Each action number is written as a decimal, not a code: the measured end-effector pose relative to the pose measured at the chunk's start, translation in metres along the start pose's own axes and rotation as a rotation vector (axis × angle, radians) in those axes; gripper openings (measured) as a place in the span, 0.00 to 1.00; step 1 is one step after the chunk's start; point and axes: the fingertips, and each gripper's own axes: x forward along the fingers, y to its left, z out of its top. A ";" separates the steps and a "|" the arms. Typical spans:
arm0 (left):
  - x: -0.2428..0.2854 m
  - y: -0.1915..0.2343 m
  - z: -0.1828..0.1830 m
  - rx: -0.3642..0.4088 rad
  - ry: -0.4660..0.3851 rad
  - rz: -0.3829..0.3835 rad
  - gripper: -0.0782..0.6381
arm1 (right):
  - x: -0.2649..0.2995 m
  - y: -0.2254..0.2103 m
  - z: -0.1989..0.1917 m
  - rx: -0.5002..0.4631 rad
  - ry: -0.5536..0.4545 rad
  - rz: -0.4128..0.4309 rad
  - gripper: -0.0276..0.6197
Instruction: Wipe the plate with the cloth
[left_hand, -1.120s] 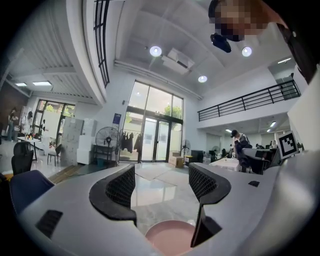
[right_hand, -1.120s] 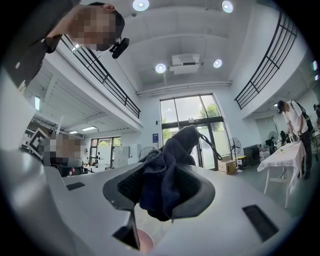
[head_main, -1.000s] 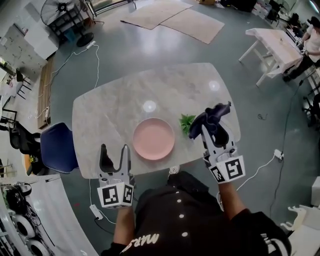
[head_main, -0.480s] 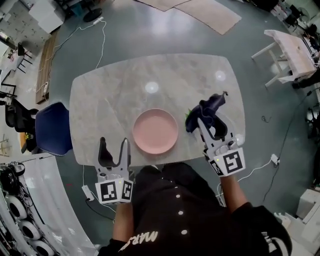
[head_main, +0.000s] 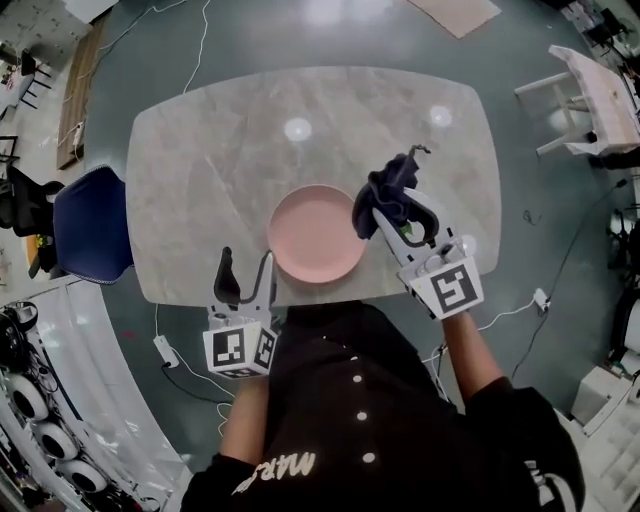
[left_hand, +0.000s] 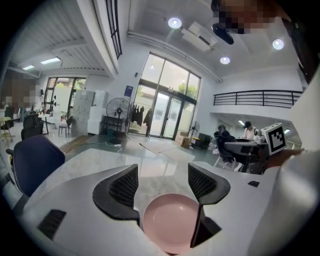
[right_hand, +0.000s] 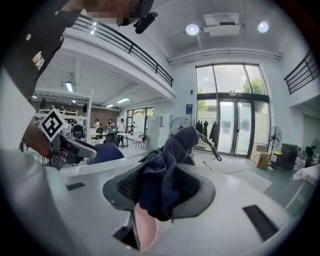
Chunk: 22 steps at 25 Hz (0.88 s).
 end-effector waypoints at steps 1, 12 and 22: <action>0.003 0.003 -0.010 -0.014 0.014 0.002 0.56 | 0.005 0.005 -0.007 -0.008 0.025 0.021 0.26; 0.048 0.039 -0.119 -0.059 0.214 0.027 0.51 | 0.077 0.059 -0.103 -0.069 0.267 0.217 0.26; 0.069 0.049 -0.192 -0.130 0.361 0.063 0.45 | 0.121 0.100 -0.157 -0.206 0.365 0.335 0.26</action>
